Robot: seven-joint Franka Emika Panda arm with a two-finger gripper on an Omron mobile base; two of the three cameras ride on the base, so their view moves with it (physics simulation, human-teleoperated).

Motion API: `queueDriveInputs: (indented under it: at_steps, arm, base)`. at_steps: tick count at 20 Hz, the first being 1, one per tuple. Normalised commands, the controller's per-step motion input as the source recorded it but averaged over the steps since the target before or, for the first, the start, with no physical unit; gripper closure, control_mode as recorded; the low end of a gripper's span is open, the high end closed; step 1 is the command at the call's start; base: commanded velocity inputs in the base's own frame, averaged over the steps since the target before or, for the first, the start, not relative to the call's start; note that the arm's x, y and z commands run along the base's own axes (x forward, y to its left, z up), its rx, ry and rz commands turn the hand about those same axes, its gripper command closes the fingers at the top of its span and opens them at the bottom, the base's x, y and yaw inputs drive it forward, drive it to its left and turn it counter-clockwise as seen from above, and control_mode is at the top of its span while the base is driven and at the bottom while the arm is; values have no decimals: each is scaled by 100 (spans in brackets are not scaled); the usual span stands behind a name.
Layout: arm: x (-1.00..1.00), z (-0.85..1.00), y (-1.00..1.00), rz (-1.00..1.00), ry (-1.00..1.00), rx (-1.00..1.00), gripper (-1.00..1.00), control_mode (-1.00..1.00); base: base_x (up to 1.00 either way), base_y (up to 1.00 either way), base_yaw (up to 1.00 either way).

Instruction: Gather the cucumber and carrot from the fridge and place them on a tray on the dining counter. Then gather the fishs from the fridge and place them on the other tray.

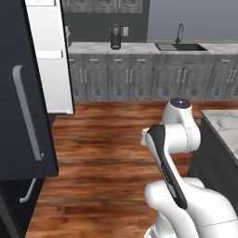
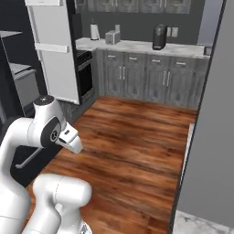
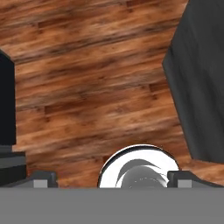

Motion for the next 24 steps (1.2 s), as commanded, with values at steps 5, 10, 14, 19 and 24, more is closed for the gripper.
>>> queueDriveInputs:
  at_steps: [5,10,14,19,24]
  arm:
    - [0,0,0,0,0,0,-100,100]
    - [0,0,0,0,0,0,-100,100]
    - [0,0,0,0,0,0,-100,100]
    - [0,0,0,0,0,0,-100,100]
    - [0,0,0,0,0,0,-100,100]
  base:
    - [81,17,2]
    - [76,32,13]
    - [78,36,19]
    - [67,19,33]
    - [57,1,39]
